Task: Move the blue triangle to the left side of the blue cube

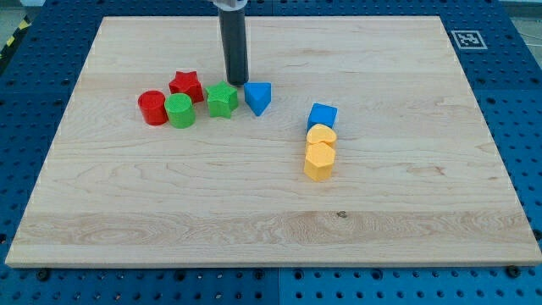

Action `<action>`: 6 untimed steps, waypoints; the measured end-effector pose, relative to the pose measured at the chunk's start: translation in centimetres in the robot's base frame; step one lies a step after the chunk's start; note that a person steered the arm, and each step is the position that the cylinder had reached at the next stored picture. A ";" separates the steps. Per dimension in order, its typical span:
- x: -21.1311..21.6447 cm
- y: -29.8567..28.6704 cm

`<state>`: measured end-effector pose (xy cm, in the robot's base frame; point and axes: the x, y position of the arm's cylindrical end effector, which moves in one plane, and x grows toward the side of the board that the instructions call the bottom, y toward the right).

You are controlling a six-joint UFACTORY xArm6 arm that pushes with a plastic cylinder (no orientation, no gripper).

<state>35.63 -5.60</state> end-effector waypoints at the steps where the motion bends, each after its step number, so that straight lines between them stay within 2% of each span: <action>1: 0.8 0.0; 3: 3.3 0.5; 6: 3.5 3.1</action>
